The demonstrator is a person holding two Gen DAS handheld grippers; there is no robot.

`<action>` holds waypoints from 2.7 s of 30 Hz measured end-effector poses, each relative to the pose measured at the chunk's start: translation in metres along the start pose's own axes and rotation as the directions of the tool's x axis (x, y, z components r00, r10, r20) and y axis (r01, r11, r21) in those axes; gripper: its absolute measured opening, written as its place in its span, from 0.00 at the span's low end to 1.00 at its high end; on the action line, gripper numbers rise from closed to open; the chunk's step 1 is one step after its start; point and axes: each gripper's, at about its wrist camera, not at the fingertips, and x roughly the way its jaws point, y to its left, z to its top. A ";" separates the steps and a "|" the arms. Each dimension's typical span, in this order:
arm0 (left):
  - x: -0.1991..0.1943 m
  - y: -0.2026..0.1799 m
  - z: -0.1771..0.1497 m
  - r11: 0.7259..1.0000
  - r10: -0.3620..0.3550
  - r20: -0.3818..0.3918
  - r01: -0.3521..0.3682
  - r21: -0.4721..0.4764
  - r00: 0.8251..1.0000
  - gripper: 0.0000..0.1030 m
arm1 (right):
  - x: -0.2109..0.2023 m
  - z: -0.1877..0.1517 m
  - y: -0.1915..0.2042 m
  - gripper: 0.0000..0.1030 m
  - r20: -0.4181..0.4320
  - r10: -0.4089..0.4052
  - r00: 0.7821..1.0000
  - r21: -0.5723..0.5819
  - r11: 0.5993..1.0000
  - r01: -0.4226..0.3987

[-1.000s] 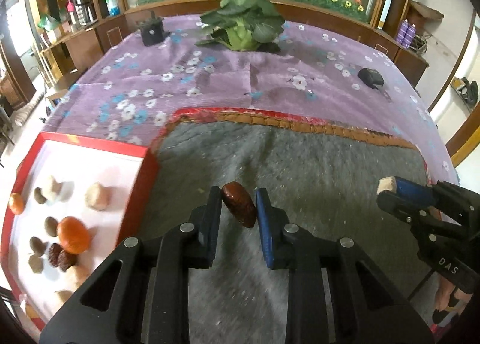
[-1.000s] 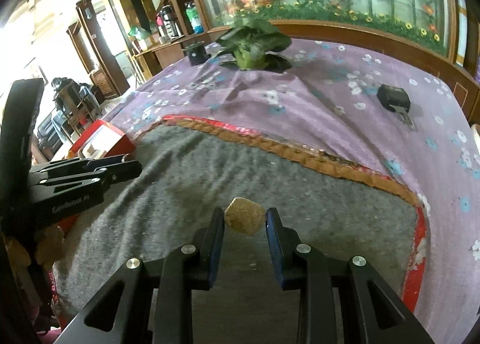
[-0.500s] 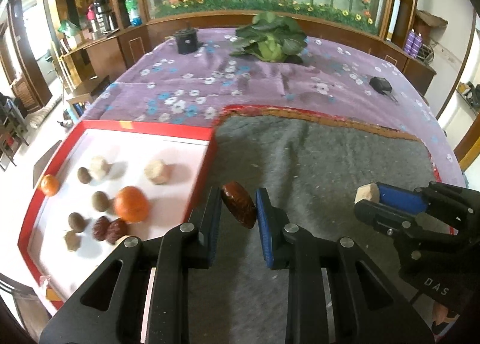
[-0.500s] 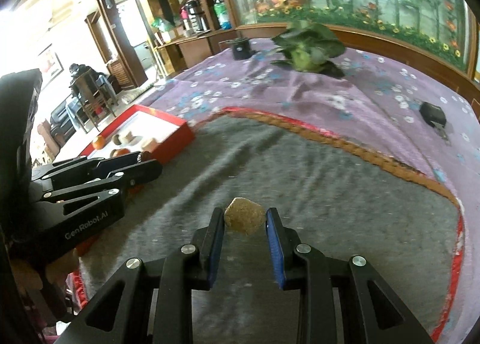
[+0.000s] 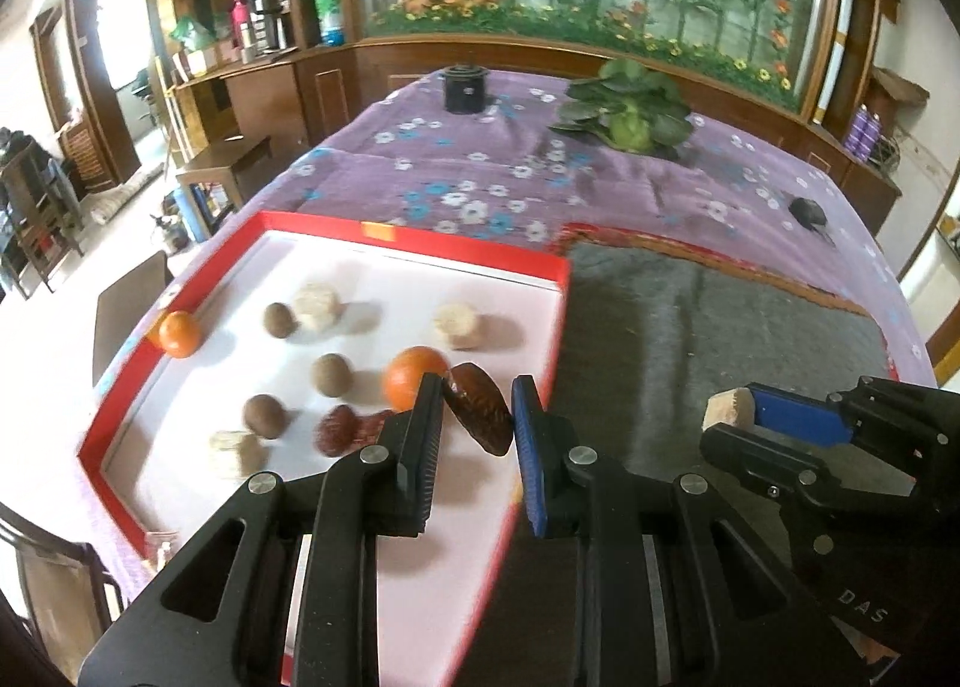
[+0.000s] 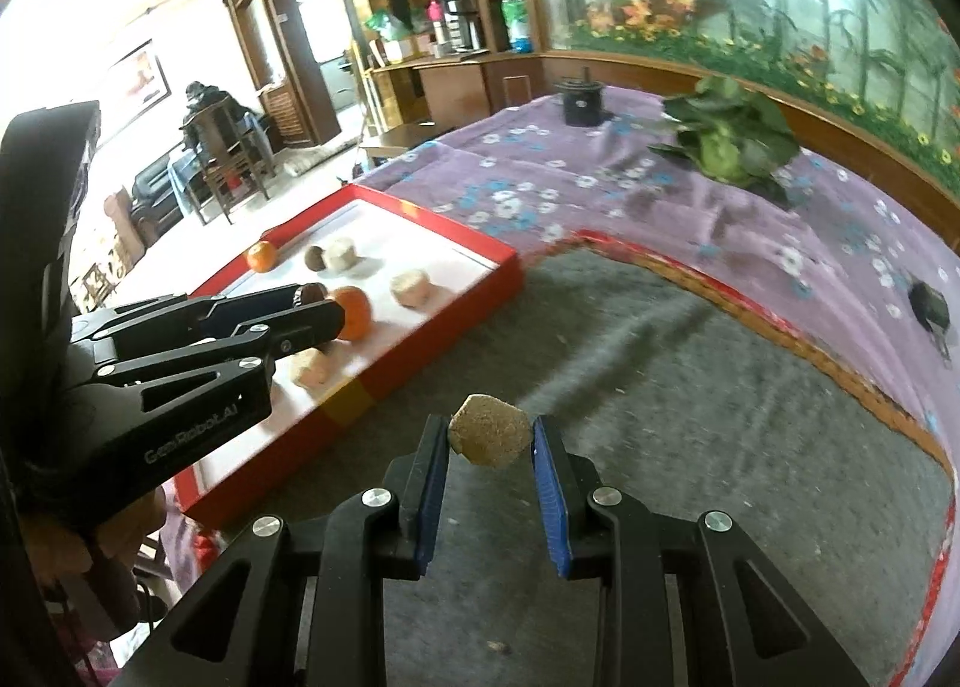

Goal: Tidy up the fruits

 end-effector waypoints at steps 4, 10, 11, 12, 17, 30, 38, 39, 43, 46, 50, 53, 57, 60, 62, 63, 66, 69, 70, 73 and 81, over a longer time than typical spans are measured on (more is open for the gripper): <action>-0.001 0.018 0.000 0.999 0.021 0.004 -0.021 -0.028 1.000 0.22 | 0.008 0.009 0.016 0.27 -0.004 0.020 1.000 -0.030 0.999 -0.020; 0.000 0.049 -0.005 0.995 0.063 -0.003 -0.064 -0.071 0.998 0.22 | 0.022 0.021 0.041 0.26 -0.019 0.052 0.998 -0.078 0.996 -0.053; 0.000 0.055 -0.006 0.994 0.074 -0.007 -0.074 -0.078 0.997 0.22 | 0.023 0.022 0.044 0.26 -0.020 0.058 0.998 -0.084 0.995 -0.059; 0.000 0.060 -0.007 0.993 0.081 -0.009 -0.081 -0.084 0.997 0.22 | 0.027 0.024 0.048 0.26 -0.023 0.066 0.998 -0.091 0.994 -0.068; 0.005 0.087 -0.010 0.985 0.116 -0.027 -0.118 -0.127 0.993 0.22 | 0.043 0.033 0.066 0.26 -0.047 0.097 0.994 -0.119 0.988 -0.102; 0.024 0.107 -0.012 0.976 0.128 -0.058 -0.136 -0.167 0.990 0.22 | 0.084 0.045 0.088 0.26 -0.090 0.140 0.986 -0.123 0.981 -0.150; 0.029 0.107 -0.012 0.974 0.145 -0.060 -0.154 -0.165 0.988 0.22 | 0.094 0.044 0.096 0.26 -0.083 0.137 0.987 -0.134 0.980 -0.148; 0.029 0.106 -0.013 0.974 0.150 -0.059 -0.157 -0.163 0.987 0.22 | 0.094 0.043 0.097 0.26 -0.075 0.140 0.987 -0.140 0.979 -0.149; 0.030 0.107 -0.013 0.970 0.162 -0.064 -0.171 -0.173 0.985 0.22 | 0.094 0.042 0.098 0.26 -0.080 0.142 0.987 -0.134 0.979 -0.152; 0.031 0.106 -0.013 0.966 0.198 -0.063 -0.206 -0.158 0.978 0.22 | 0.084 0.042 0.096 0.30 -0.054 0.158 0.986 -0.124 0.979 -0.164; 0.028 0.104 -0.015 0.966 0.206 -0.060 -0.213 -0.150 0.977 0.37 | 0.071 0.041 0.092 0.34 -0.026 0.154 0.988 -0.112 0.981 -0.156; 0.019 0.101 -0.017 0.962 0.233 -0.020 -0.234 -0.142 0.972 0.60 | 0.062 0.037 0.089 0.35 -0.011 0.133 0.991 -0.111 0.985 -0.133; 0.003 0.096 -0.017 0.959 0.254 0.034 -0.247 -0.142 0.967 0.60 | 0.051 0.029 0.081 0.36 0.012 0.104 0.995 -0.101 0.990 -0.102; -0.008 0.089 -0.019 0.957 0.269 0.062 -0.259 -0.130 0.961 0.60 | 0.041 0.021 0.073 0.38 0.031 0.091 0.995 -0.088 0.992 -0.088; -0.013 0.083 -0.020 0.956 0.279 0.082 -0.269 -0.118 0.957 0.60 | 0.034 0.016 0.066 0.41 0.047 0.077 0.996 -0.069 0.995 -0.074; -0.015 0.079 -0.021 0.957 0.279 0.087 -0.269 -0.112 0.956 0.60 | 0.032 0.014 0.064 0.42 0.053 0.073 0.996 -0.059 0.996 -0.070; -0.020 0.071 -0.023 0.966 0.244 0.094 -0.234 -0.113 0.965 0.60 | 0.026 0.006 0.057 0.42 0.068 0.072 0.995 -0.027 0.997 -0.071; -0.025 0.064 -0.024 0.969 0.233 0.104 -0.222 -0.112 0.967 0.60 | 0.022 0.000 0.055 0.43 0.079 0.046 0.996 -0.026 0.999 -0.045; -0.026 0.062 -0.024 0.969 0.233 0.106 -0.222 -0.107 0.967 0.60 | 0.020 0.000 0.055 0.43 0.082 0.044 0.996 -0.026 0.999 -0.042; -0.030 0.056 -0.025 0.972 0.223 0.113 -0.213 -0.097 0.968 0.60 | 0.016 -0.003 0.053 0.44 0.086 0.040 0.995 -0.018 0.999 -0.038; -0.035 0.037 -0.026 0.980 0.189 0.122 -0.180 -0.080 0.974 0.60 | 0.007 -0.013 0.045 0.46 0.088 0.031 0.996 -0.002 1.000 -0.031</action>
